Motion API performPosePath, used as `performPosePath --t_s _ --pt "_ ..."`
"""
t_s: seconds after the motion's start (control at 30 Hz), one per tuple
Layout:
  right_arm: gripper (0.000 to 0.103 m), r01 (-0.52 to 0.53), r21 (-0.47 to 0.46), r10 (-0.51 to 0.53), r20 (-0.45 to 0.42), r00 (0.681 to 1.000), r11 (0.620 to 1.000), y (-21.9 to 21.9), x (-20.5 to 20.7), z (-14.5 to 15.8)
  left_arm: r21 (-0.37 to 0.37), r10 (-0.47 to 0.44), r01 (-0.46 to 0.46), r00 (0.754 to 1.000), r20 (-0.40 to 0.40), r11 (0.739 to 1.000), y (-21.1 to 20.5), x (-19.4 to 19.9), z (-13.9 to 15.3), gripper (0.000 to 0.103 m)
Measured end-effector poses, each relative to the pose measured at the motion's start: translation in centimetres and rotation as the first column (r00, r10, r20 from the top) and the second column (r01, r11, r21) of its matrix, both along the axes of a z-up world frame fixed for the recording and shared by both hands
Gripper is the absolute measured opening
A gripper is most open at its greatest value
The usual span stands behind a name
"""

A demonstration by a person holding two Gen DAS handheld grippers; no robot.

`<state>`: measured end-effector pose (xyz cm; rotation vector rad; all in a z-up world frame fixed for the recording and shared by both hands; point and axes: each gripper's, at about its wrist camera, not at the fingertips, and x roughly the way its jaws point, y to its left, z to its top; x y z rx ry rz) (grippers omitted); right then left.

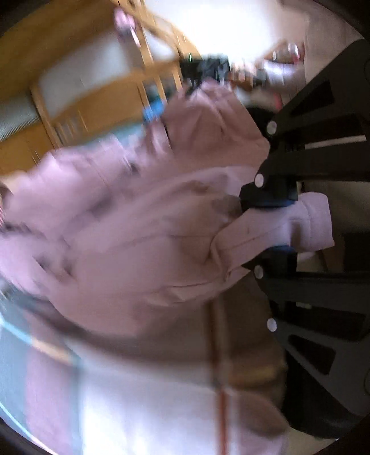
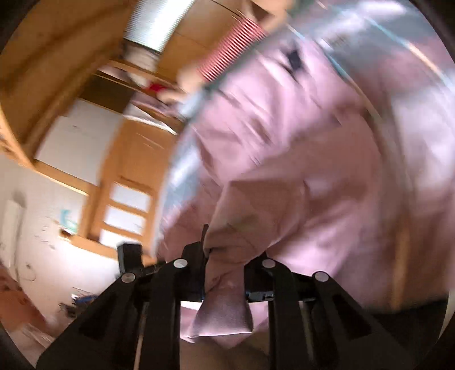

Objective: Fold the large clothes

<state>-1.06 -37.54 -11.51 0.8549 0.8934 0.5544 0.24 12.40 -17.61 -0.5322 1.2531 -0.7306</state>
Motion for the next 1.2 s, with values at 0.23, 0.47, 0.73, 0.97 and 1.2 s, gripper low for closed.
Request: performPosePath --t_s 0.23,0.47,0.73,0.97,1.2 --pt "0.018 0.174 0.231 -0.212 0.151 0.966 0.957 -4.9 10.9 3.5 -0.173 0.162 -0.121 0.956 0.245 0.977 -0.8 9.3 10.7 0.018" --pt "0.023 0.515 0.383 -0.521 -0.097 0.848 0.767 -12.2 23.4 -4.1 -0.058 0.369 -0.365 0.909 0.195 0.929 0.0 27.0 11.6 0.016" --pt "0.066 0.532 0.285 -0.497 -0.190 0.847 0.797 -13.7 27.5 -11.0 -0.149 0.503 -0.506 0.862 -0.057 0.850 3.3 32.6 1.5 0.023" --pt "0.102 0.624 0.061 -0.624 -0.019 0.781 0.779 -16.1 22.6 -5.9 -0.325 0.776 -0.752 0.626 -0.078 0.574 12.8 26.0 4.7 0.093" --pt "0.081 0.204 -0.525 -0.056 0.284 0.957 0.826 7.7 18.9 3.9 0.146 0.476 -0.636 0.691 0.544 0.758 1.0 17.4 12.4 0.064"
